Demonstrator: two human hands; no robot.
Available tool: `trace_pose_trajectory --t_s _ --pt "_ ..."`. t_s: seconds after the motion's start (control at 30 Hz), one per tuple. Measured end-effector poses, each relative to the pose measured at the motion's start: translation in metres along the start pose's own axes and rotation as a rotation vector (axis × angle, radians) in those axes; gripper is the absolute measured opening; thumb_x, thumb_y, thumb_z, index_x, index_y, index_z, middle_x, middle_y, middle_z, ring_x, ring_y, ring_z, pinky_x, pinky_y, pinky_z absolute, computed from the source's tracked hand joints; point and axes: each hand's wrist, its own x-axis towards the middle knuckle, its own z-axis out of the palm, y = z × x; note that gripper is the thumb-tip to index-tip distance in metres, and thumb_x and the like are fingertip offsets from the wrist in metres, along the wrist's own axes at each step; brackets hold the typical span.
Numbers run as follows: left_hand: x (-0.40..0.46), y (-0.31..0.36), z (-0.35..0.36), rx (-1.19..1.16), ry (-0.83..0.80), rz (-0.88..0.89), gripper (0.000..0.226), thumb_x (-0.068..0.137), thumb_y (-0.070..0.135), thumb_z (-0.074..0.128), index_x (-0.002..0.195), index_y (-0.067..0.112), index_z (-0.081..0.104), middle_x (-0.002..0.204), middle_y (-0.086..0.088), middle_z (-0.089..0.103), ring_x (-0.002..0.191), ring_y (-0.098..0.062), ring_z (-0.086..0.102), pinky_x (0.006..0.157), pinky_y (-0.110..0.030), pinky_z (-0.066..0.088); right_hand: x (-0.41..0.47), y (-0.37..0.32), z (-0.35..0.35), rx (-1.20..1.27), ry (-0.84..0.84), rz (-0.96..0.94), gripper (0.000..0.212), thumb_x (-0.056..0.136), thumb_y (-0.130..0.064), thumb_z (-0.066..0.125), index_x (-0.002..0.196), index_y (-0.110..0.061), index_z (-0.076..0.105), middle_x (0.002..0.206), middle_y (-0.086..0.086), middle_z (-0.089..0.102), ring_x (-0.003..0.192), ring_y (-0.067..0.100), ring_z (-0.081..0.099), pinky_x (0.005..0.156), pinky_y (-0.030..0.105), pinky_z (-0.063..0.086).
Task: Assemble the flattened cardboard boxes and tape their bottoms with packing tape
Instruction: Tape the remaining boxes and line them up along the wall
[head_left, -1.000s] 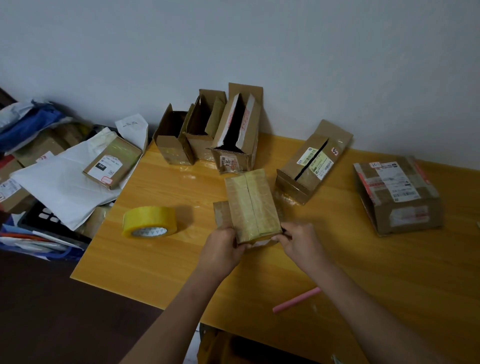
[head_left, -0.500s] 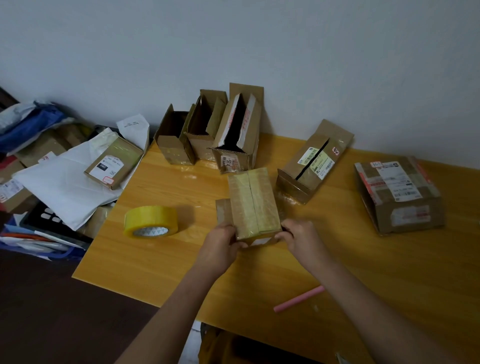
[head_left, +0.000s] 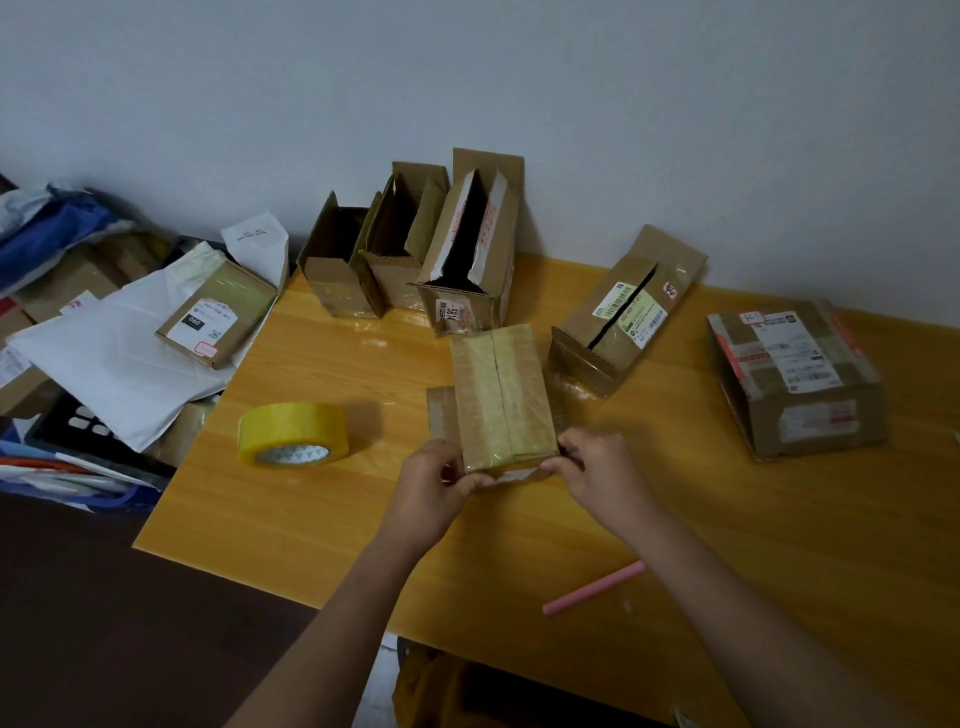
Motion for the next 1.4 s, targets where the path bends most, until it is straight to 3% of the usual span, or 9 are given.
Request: trace_pose_trajectory --t_s 0.13,0.27,0.47,0.63,0.73,0.87,1.03,1.17,1.4 --pt "0.001 0.003 -0.001 -0.111 -0.010 -0.088 0.052 0.066 0.018 0.089 0.094 0.024 0.046 0.086 0.012 0.061 0.078 -0.006 0.064 0.060 -0.015 0.051 0.001 -0.005 0.000 -0.027 -0.011 0.067 0.029 0.070 -0.025 0.086 0.084 -0.007 0.067 0.077 -0.008 0.061 0.071 0.006 0.061 0.055 0.005 0.041" --pt "0.002 0.017 0.001 -0.074 0.007 -0.102 0.049 0.073 0.013 0.083 0.101 0.024 0.044 0.087 0.015 0.057 0.076 -0.004 0.058 0.056 -0.007 0.045 0.003 -0.004 0.007 -0.025 0.057 0.087 0.027 0.071 -0.019 0.084 0.073 -0.003 0.063 0.069 0.005 0.065 0.063 0.019 0.062 0.056 0.030 0.050" --pt "0.001 0.017 -0.004 -0.017 -0.092 -0.101 0.046 0.082 -0.007 0.068 0.112 0.022 0.050 0.108 0.004 0.064 0.089 -0.004 0.061 0.060 -0.010 0.048 0.001 -0.004 -0.004 -0.007 -0.048 0.092 0.023 0.079 0.008 0.069 0.067 -0.009 0.059 0.061 -0.006 0.054 0.057 0.006 0.051 0.051 0.012 0.034" --pt "0.005 0.028 -0.021 -0.069 -0.114 -0.205 0.044 0.089 -0.007 0.051 0.129 0.009 0.047 0.119 -0.007 0.058 0.101 -0.025 0.061 0.072 -0.029 0.052 -0.002 -0.001 -0.022 0.194 -0.084 0.349 0.036 0.094 0.001 0.051 0.126 -0.011 0.062 0.115 0.003 0.067 0.098 0.012 0.063 0.085 0.030 0.054" --pt "0.009 0.044 -0.022 -0.374 -0.102 -0.340 0.054 0.093 0.003 0.054 0.142 0.016 0.037 0.107 -0.009 0.066 0.092 -0.026 0.068 0.074 -0.034 0.057 0.000 -0.021 -0.026 0.437 -0.166 0.467 0.031 0.099 -0.035 0.053 0.129 -0.028 0.052 0.113 -0.008 0.063 0.101 0.014 0.064 0.084 0.036 0.056" --pt "0.011 0.053 -0.025 -0.322 -0.083 -0.385 0.050 0.088 0.031 0.070 0.127 0.009 0.045 0.094 -0.018 0.070 0.080 -0.026 0.069 0.063 -0.032 0.058 0.004 -0.026 -0.032 0.437 -0.178 0.414 0.053 0.091 -0.017 0.067 0.140 -0.026 0.048 0.126 -0.013 0.055 0.112 0.009 0.054 0.088 0.026 0.047" --pt "0.027 0.034 -0.036 -0.037 0.108 -0.239 0.072 0.089 0.035 0.067 0.148 0.013 0.030 0.146 -0.010 0.035 0.131 -0.028 0.041 0.104 -0.044 0.042 0.002 -0.023 -0.032 0.404 -0.085 0.400 0.060 0.087 -0.005 0.070 0.141 -0.023 0.049 0.131 -0.007 0.053 0.127 0.017 0.049 0.101 0.030 0.043" --pt "0.035 0.033 -0.038 -0.166 -0.021 -0.227 0.058 0.094 0.026 0.063 0.147 0.015 0.040 0.147 -0.006 0.045 0.131 -0.024 0.045 0.106 -0.042 0.043 -0.005 -0.022 -0.024 0.239 -0.036 0.673 0.054 0.086 -0.040 0.071 0.126 -0.009 0.056 0.115 0.009 0.064 0.096 0.030 0.069 0.082 0.044 0.058" --pt "0.021 0.026 -0.038 -0.228 0.090 -0.150 0.053 0.082 0.016 0.076 0.132 0.017 0.059 0.122 0.001 0.064 0.104 -0.014 0.063 0.081 -0.023 0.050 -0.001 -0.033 -0.017 0.206 0.002 0.656 0.031 0.097 -0.029 0.058 0.093 0.001 0.066 0.079 0.013 0.070 0.065 0.025 0.071 0.068 0.046 0.060"
